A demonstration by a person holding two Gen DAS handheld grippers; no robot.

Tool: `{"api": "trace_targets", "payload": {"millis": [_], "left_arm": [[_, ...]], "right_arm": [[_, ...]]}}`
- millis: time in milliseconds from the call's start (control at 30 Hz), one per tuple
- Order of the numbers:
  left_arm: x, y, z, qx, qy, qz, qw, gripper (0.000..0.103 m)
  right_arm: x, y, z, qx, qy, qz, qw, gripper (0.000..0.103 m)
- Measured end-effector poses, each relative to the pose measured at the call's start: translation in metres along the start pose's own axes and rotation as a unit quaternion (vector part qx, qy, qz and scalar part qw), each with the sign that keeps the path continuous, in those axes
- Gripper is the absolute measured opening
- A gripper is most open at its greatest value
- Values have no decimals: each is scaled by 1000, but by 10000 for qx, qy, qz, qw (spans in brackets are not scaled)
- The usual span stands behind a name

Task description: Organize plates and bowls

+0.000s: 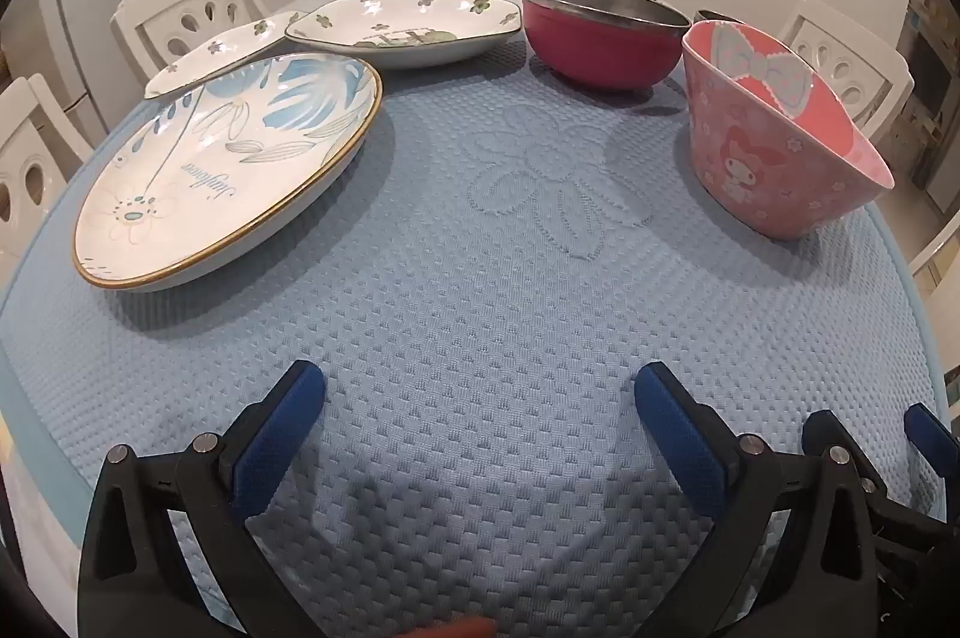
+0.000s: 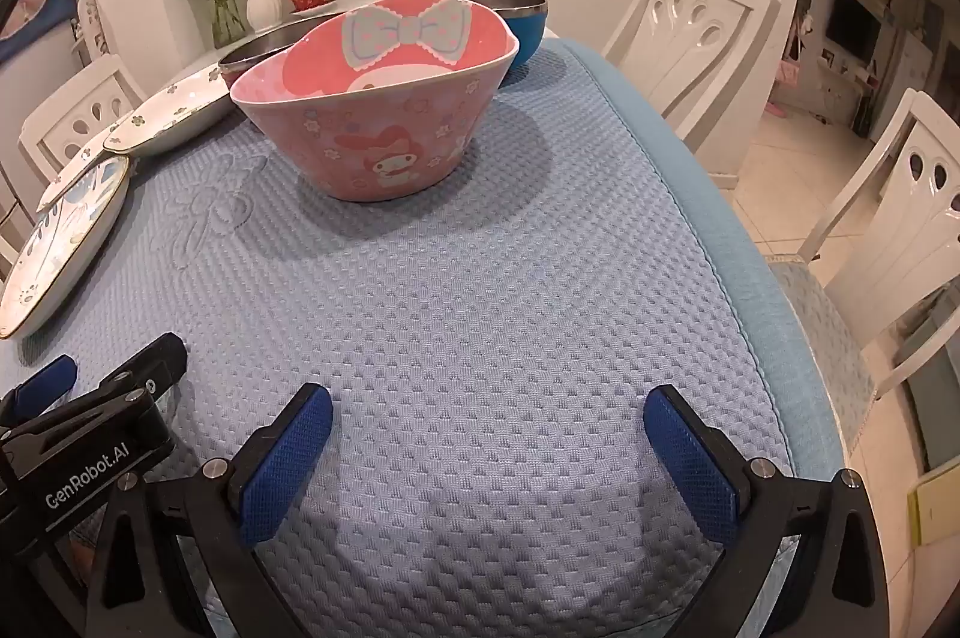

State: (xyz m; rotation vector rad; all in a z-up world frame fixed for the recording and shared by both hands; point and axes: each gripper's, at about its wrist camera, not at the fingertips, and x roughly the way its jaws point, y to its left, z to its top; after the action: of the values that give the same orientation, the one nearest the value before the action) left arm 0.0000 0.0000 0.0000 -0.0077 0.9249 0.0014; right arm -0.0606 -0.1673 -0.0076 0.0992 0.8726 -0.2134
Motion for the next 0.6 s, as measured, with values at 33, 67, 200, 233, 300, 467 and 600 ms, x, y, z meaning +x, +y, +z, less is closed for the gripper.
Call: {"api": "trace_targets", "payload": {"millis": [33,67,200,233,300,467,600], "left_arm": [[0,0,0,-7,-3,-9,10000,103],[0,0,0,-6,-12,-6,10000,103],[0,0,0,-2,-13,1,10000,103],[0,0,1,-2,13,4,10000,103],[1,1,1,15,92,-15,10000,103],[3,1,8,333,481,-259,9979,103],[-6,8,8,519,674,-236,9961,103]], "right_arm": [[0,0,0,-1,0,-2,10000,103],[0,0,0,-6,-15,-7,10000,103],[0,0,0,-11,-30,-13,10000,103],[0,0,0,-10,-31,-11,10000,103],[0,0,0,-7,-21,-8,10000,103],[-6,-2,-3,-172,114,230,9995,103],[-11,-7,-6,-317,620,306,9971,103]]}}
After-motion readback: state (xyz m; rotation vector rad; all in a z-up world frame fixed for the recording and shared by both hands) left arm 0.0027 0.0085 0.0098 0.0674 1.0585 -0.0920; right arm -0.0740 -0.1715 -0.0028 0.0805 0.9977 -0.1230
